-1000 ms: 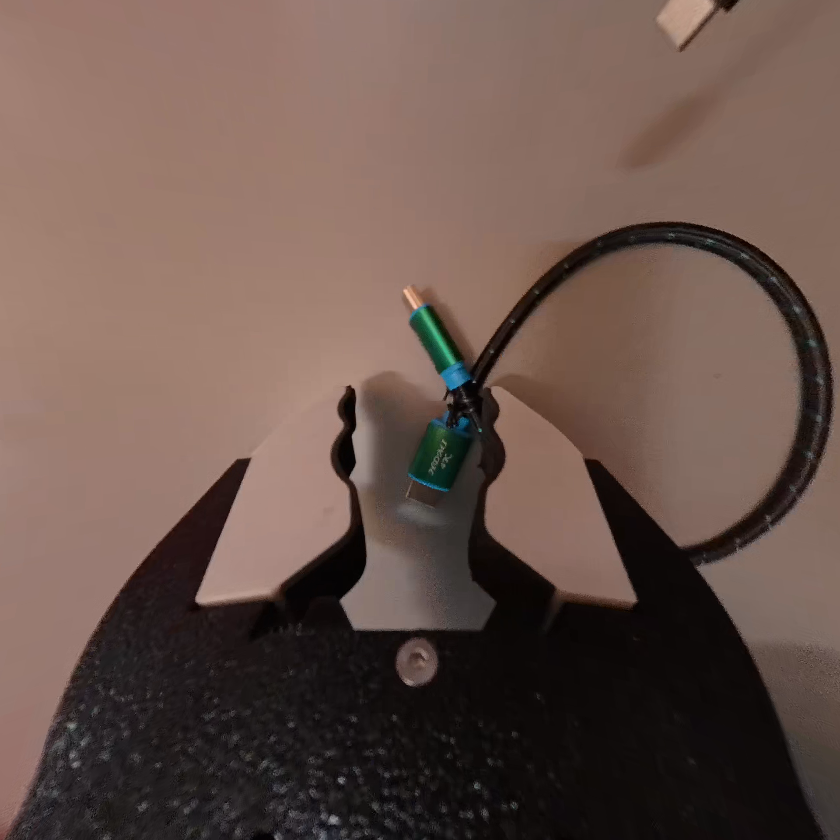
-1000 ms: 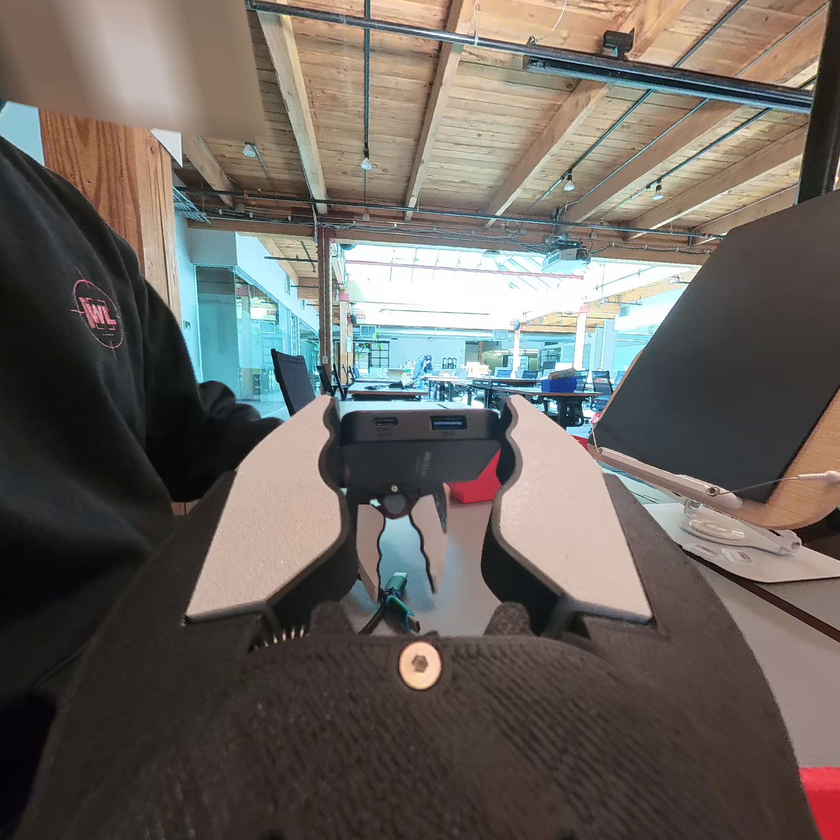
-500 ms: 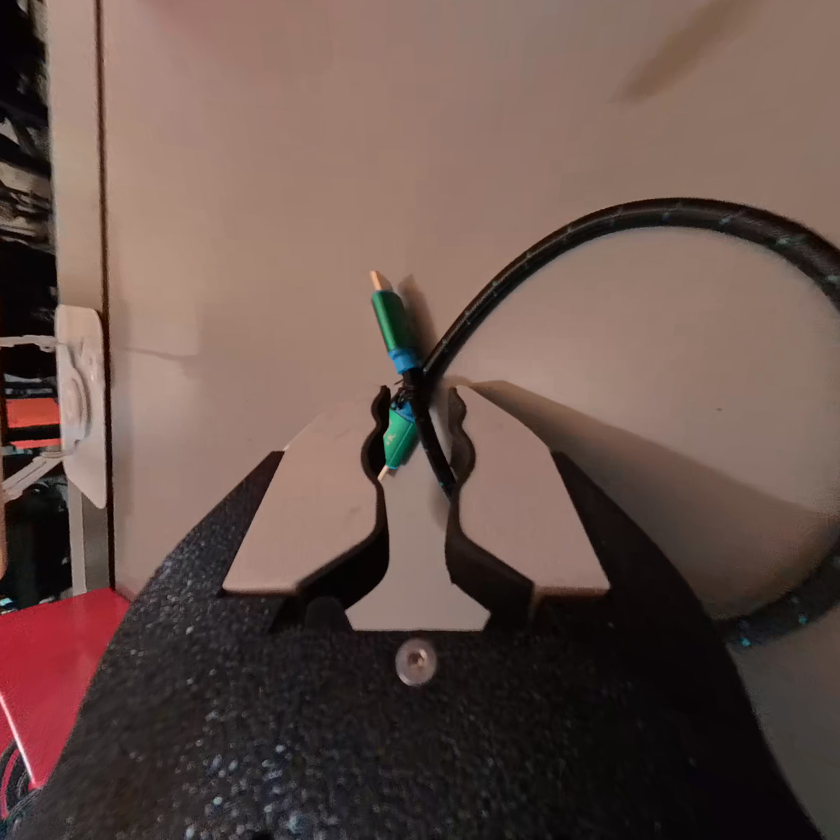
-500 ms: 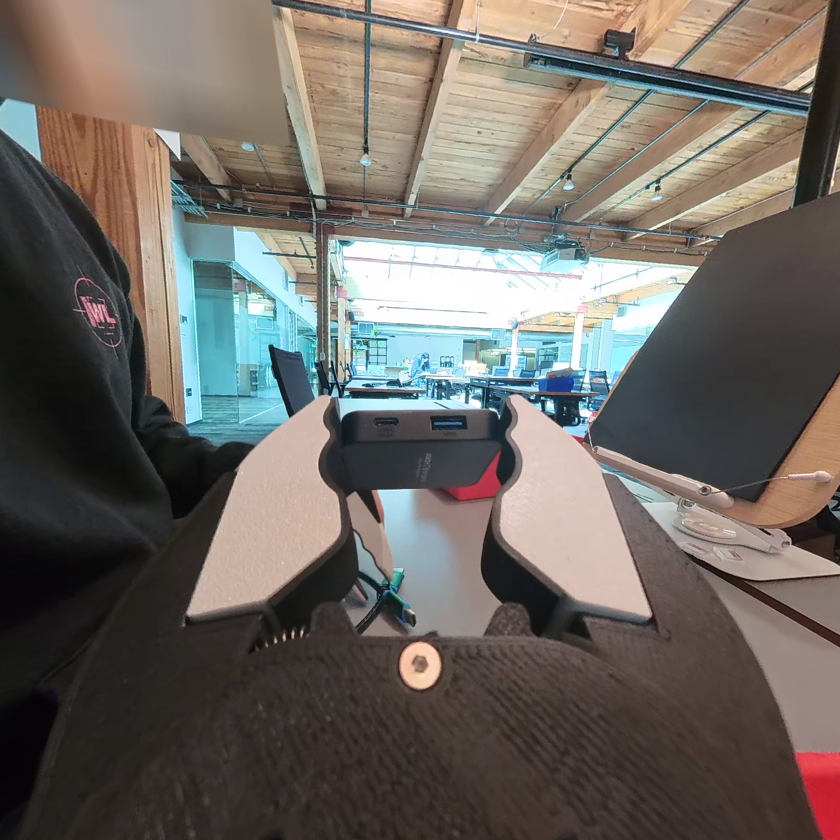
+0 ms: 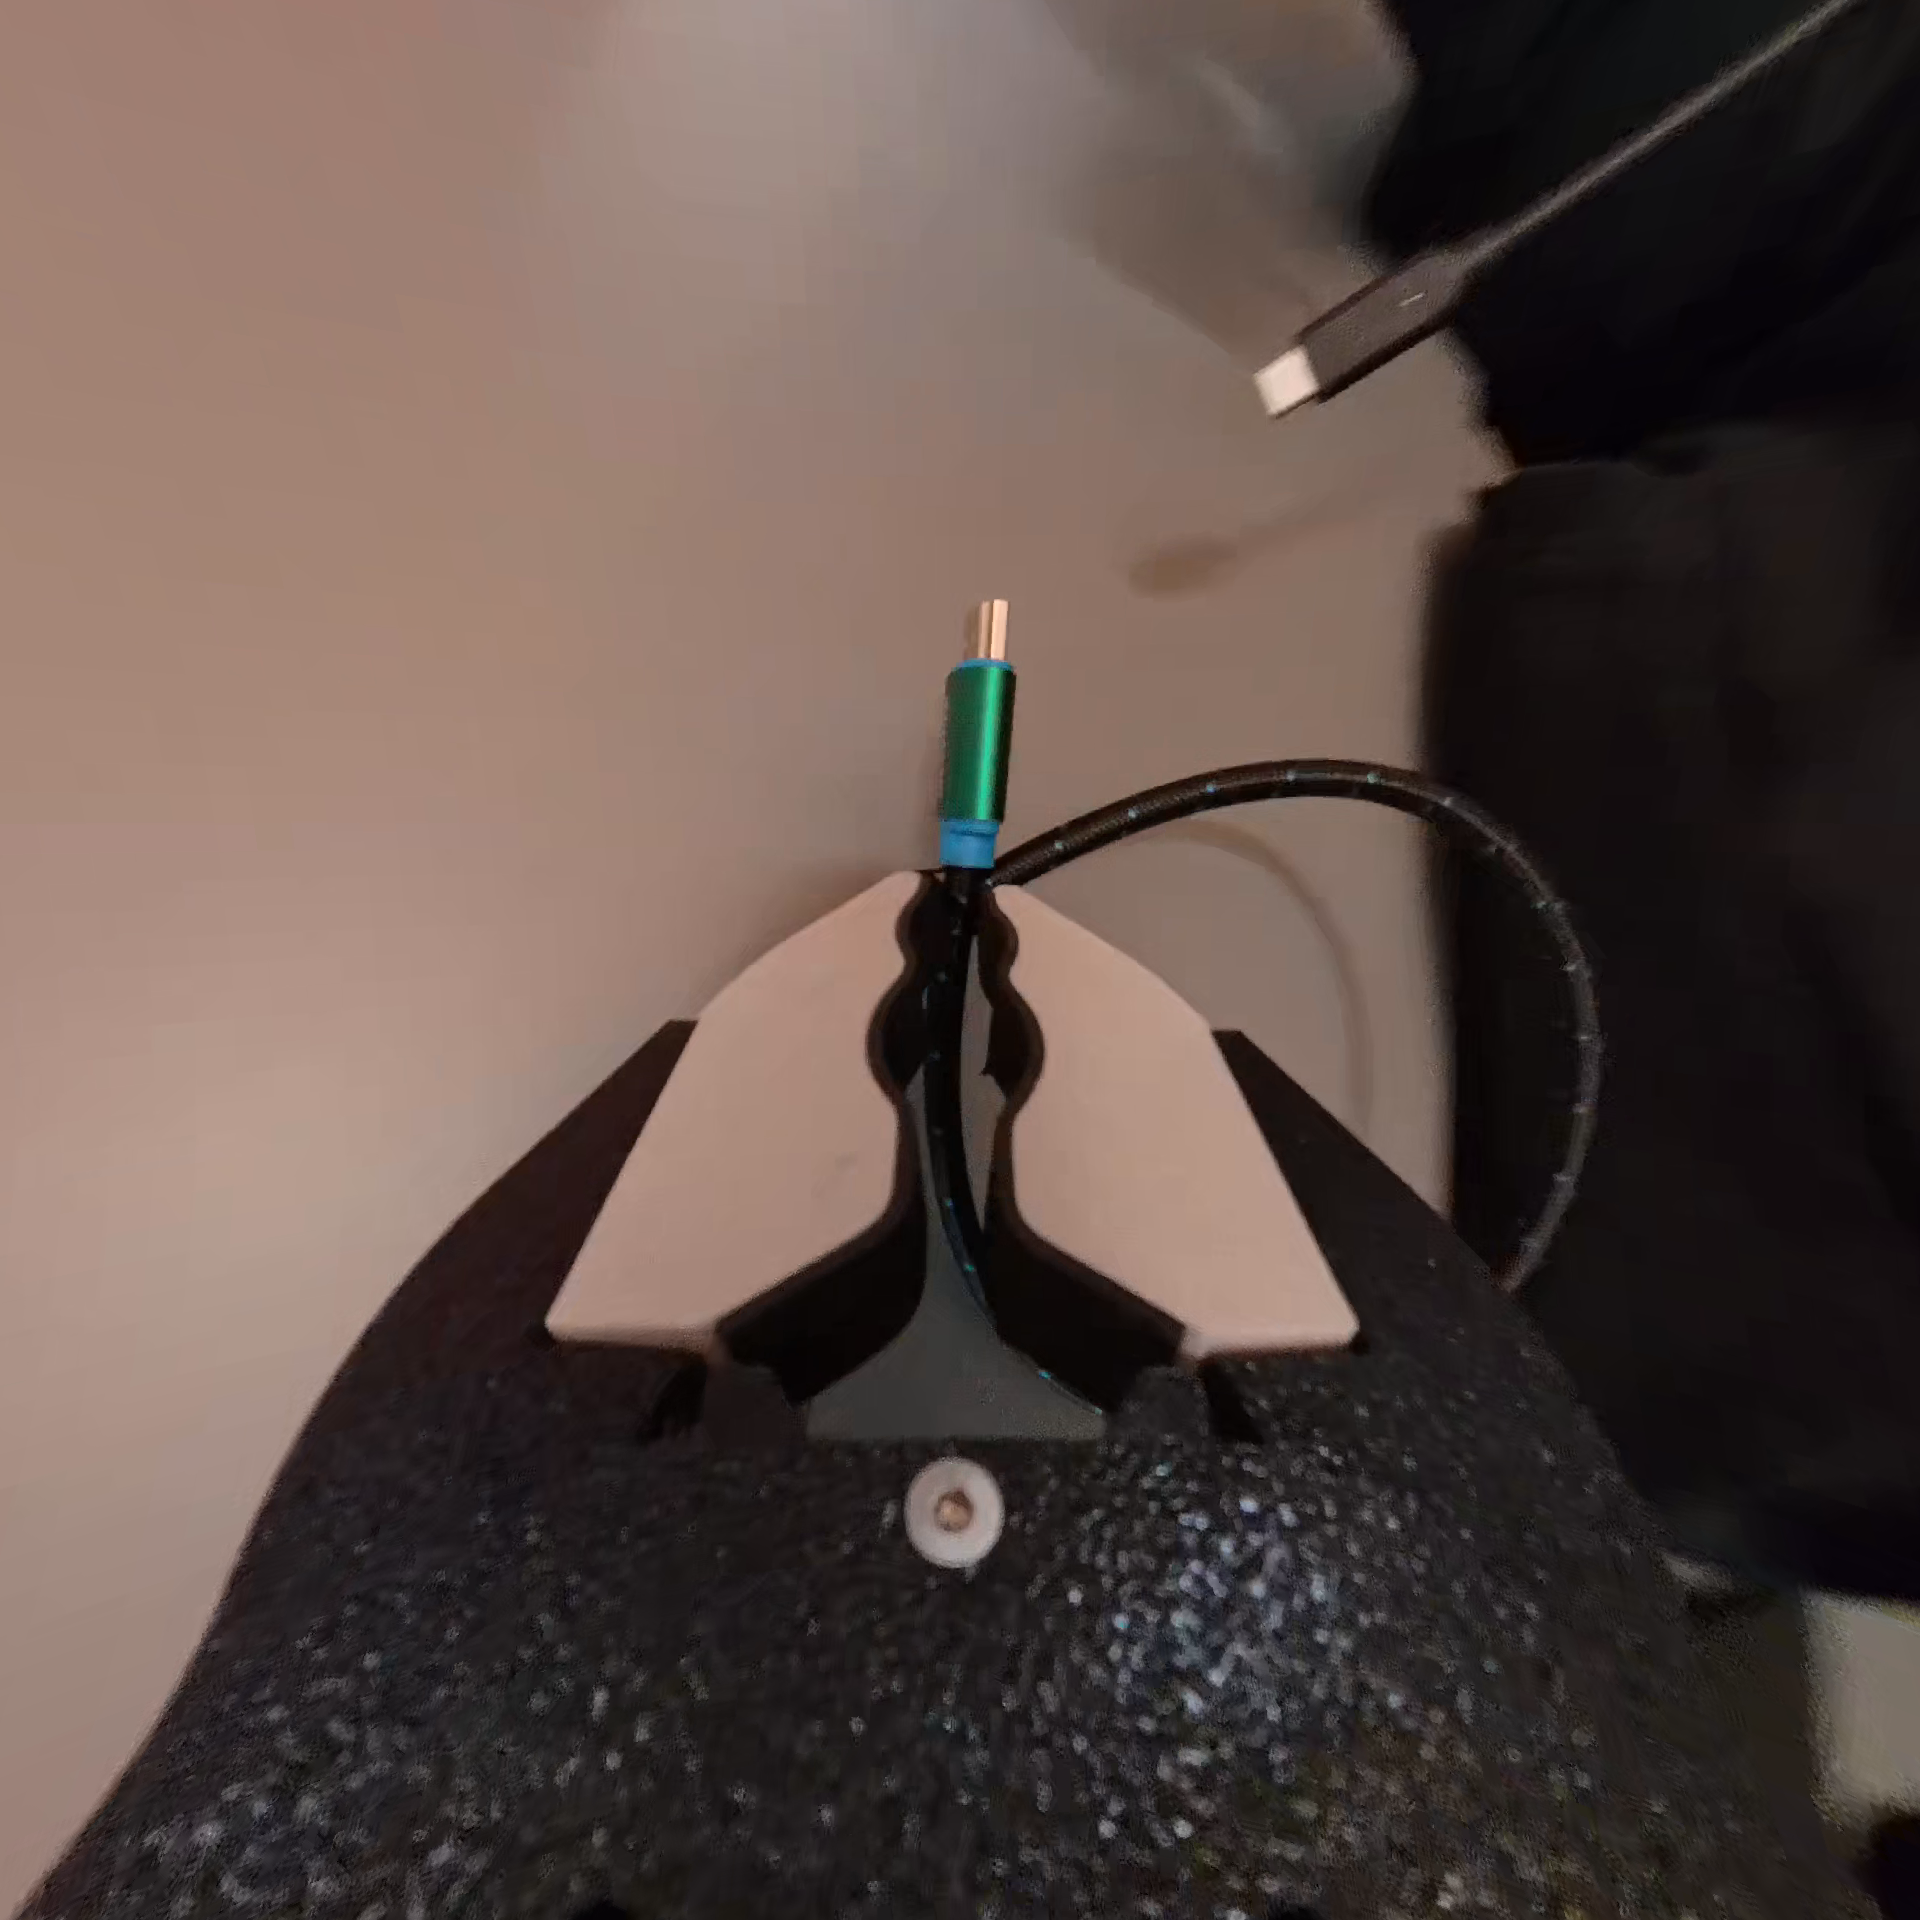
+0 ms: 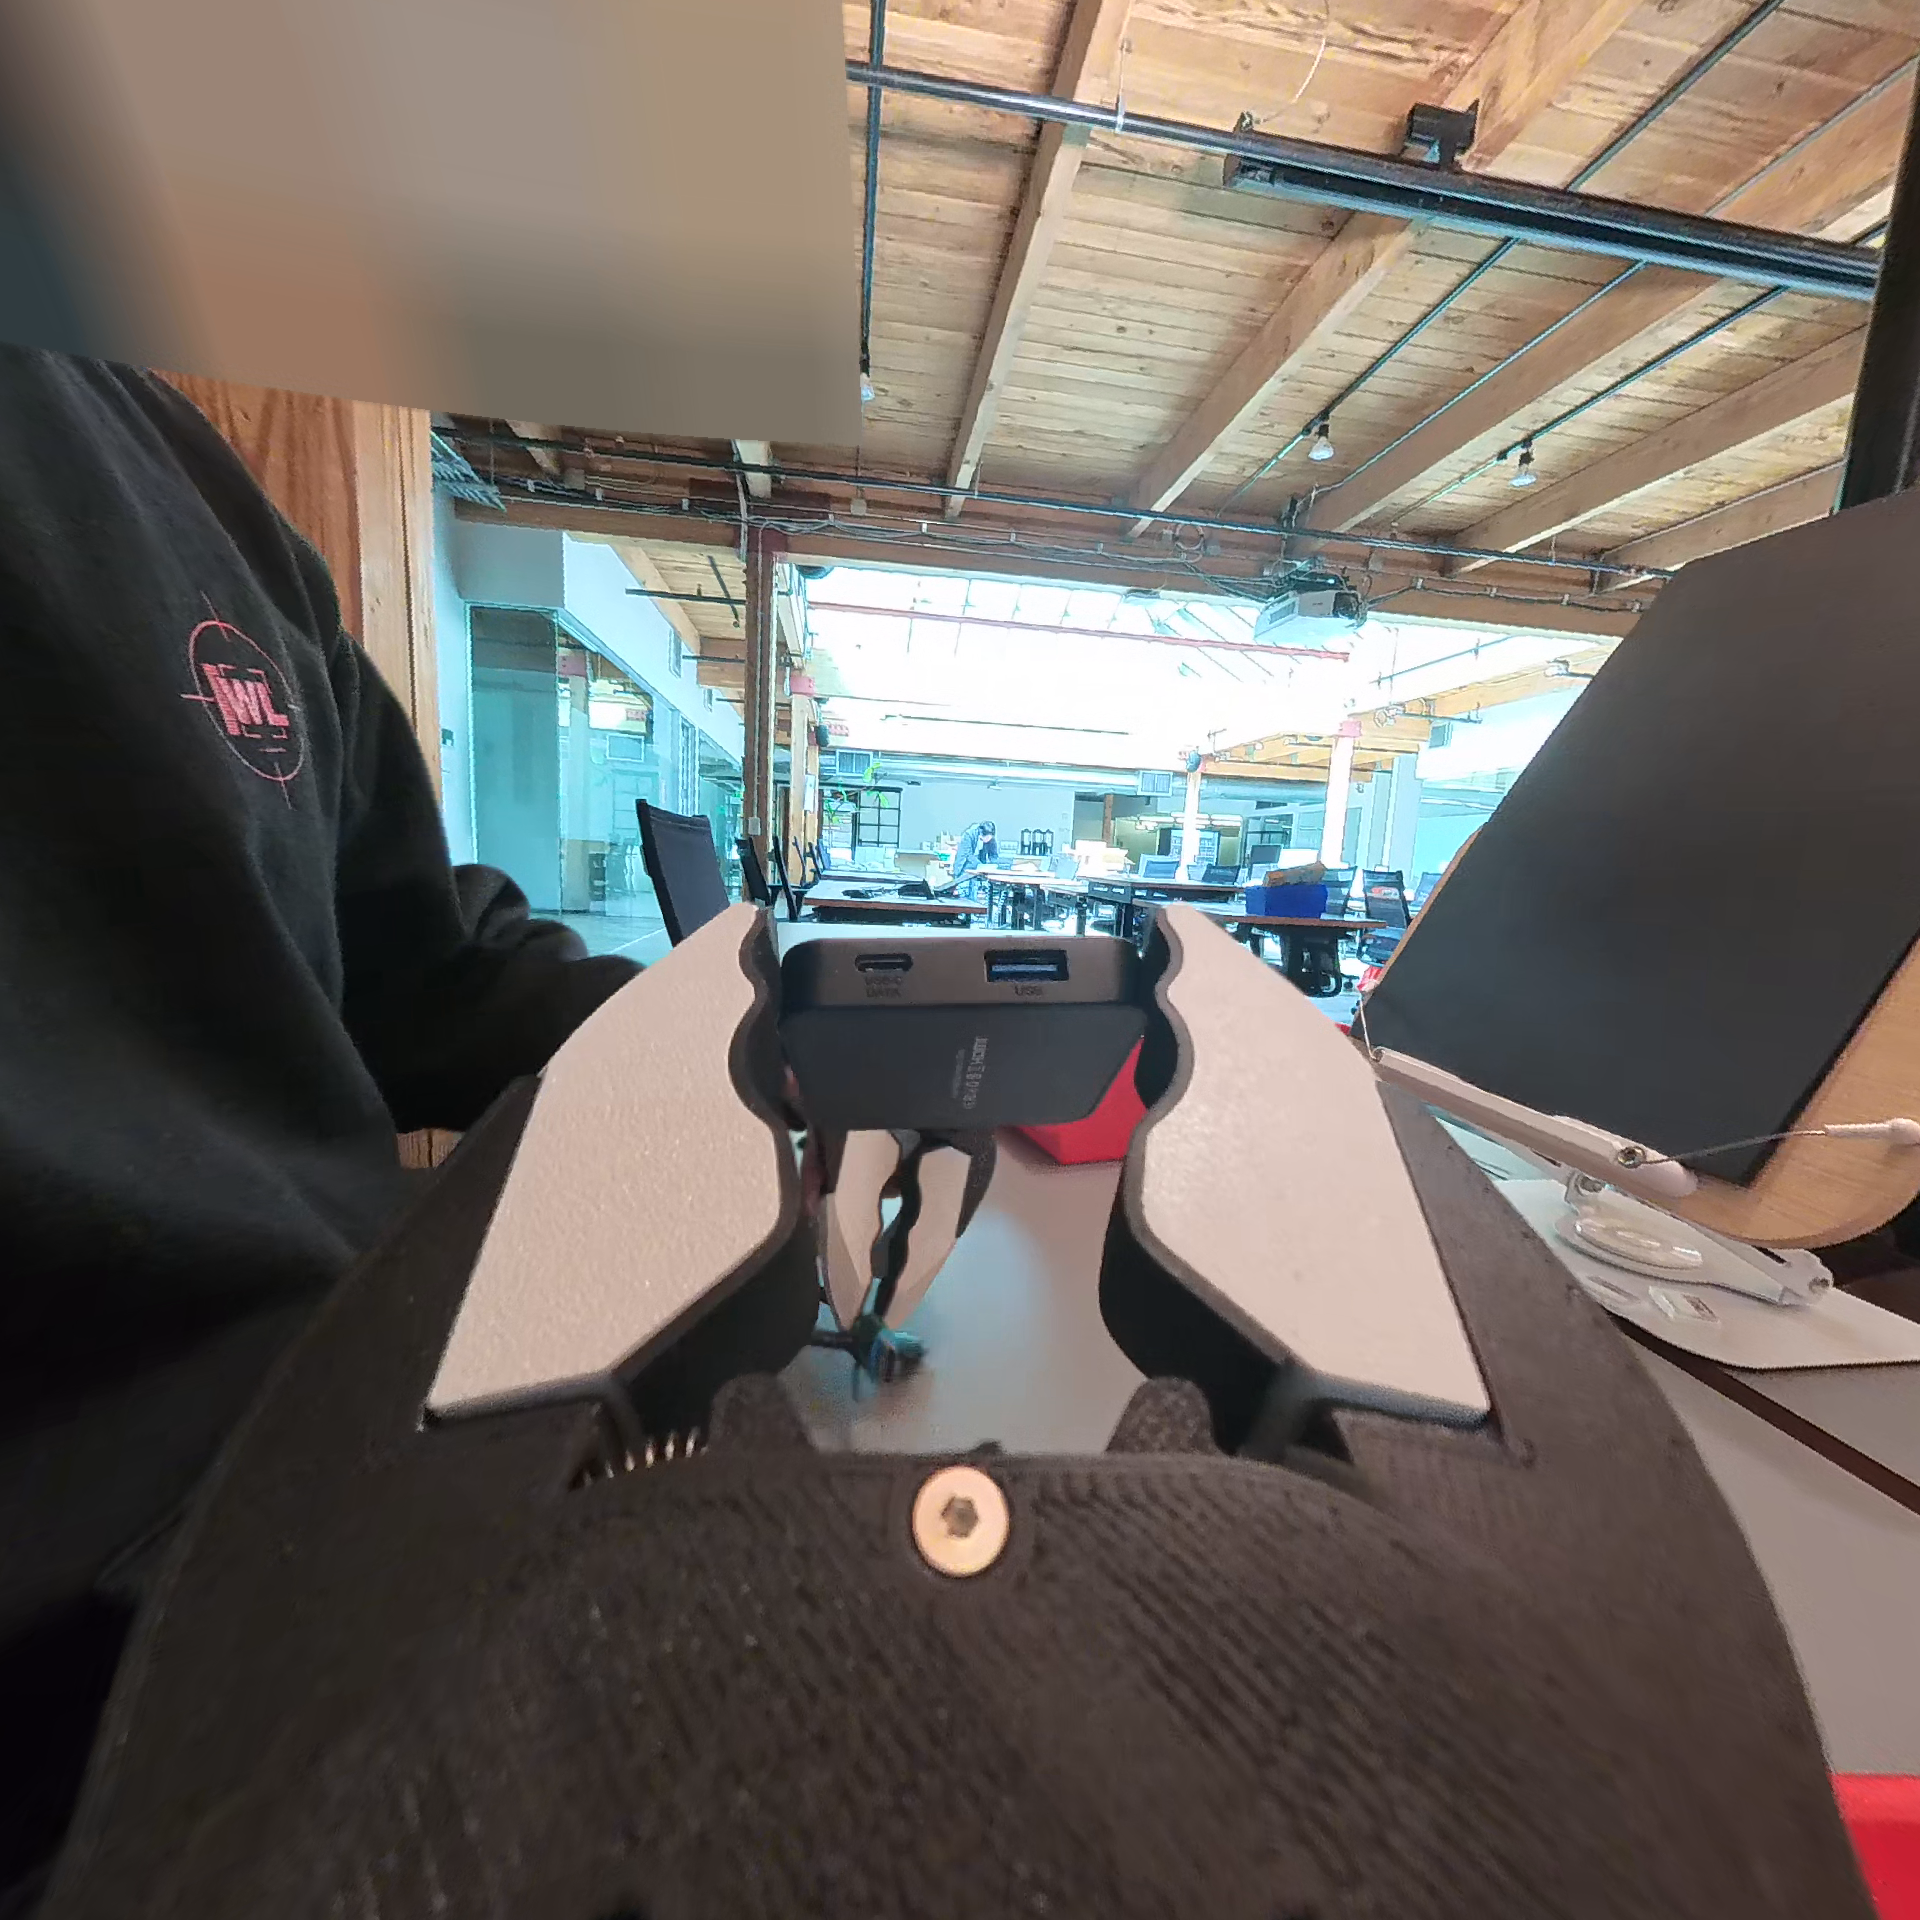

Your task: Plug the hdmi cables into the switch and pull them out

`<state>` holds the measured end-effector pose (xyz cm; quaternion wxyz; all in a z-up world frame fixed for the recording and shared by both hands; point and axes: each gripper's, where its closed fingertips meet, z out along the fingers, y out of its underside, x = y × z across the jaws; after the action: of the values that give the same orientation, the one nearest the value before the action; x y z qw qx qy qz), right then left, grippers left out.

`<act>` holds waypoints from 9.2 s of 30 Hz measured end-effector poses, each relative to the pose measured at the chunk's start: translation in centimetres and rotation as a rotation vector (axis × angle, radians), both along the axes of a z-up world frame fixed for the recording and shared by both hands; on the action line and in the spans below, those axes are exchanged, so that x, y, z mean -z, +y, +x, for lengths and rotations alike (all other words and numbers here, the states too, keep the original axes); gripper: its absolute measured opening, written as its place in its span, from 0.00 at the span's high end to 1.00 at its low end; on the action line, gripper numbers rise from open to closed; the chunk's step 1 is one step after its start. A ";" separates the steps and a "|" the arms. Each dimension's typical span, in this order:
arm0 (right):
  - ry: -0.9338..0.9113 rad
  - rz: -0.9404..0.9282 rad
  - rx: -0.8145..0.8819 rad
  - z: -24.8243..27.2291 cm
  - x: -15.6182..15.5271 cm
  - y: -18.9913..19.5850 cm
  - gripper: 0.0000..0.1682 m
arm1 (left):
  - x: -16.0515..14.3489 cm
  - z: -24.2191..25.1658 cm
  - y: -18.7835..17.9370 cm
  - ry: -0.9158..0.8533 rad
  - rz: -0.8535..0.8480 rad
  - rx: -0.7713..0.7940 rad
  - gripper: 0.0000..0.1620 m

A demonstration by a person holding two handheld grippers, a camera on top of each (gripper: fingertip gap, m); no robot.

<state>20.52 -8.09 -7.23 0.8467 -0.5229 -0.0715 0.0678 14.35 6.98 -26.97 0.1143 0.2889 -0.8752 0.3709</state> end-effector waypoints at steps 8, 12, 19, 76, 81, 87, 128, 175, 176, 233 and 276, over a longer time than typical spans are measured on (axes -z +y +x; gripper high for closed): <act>0.000 0.002 -0.008 -0.1 0.0 0.1 0.60 | -1.4 -4.6 -1.6 0.576 -0.316 0.247 0.95; -0.004 0.001 -0.001 -0.1 0.0 -0.1 0.60 | 1.5 -2.2 -1.7 0.238 -0.061 0.267 0.95; -0.007 0.000 -0.004 -0.1 0.0 -0.3 0.60 | -0.2 0.2 -2.6 -0.032 -0.052 0.226 0.90; -0.028 -0.372 0.350 5.6 5.4 0.6 0.52 | 3.0 17.4 -2.8 -0.382 0.225 -0.299 0.59; -0.089 -0.469 0.328 4.7 7.3 2.3 0.52 | 1.1 13.7 -3.2 -0.445 0.169 -0.206 0.59; -0.086 -0.460 0.271 3.5 7.1 3.5 0.51 | -4.8 8.5 -5.9 -0.402 -0.004 -0.036 0.59; 0.163 -0.121 -0.062 1.8 3.9 2.6 0.63 | -14.9 6.1 -10.1 -0.620 -0.179 -0.262 0.43; 0.060 -0.122 -0.024 -0.3 0.4 1.2 0.58 | -18.1 4.3 -7.9 -0.374 -0.907 -0.029 0.58; 0.063 -0.087 -0.058 -0.6 0.0 0.6 0.56 | -18.1 4.2 -7.8 -0.363 -0.939 -0.001 0.58; -0.613 -0.930 0.337 1.5 11.6 4.4 0.55 | -12.1 6.6 -10.1 0.193 -0.416 -0.276 0.59; -0.357 -0.318 0.219 -0.7 4.2 3.1 0.57 | -15.3 5.8 -12.7 0.507 -0.893 -0.259 0.91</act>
<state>19.82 -5.03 -11.46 0.7302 -0.6576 -0.1512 -0.1073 20.12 -5.76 -11.62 0.3874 0.3983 -0.5342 0.6371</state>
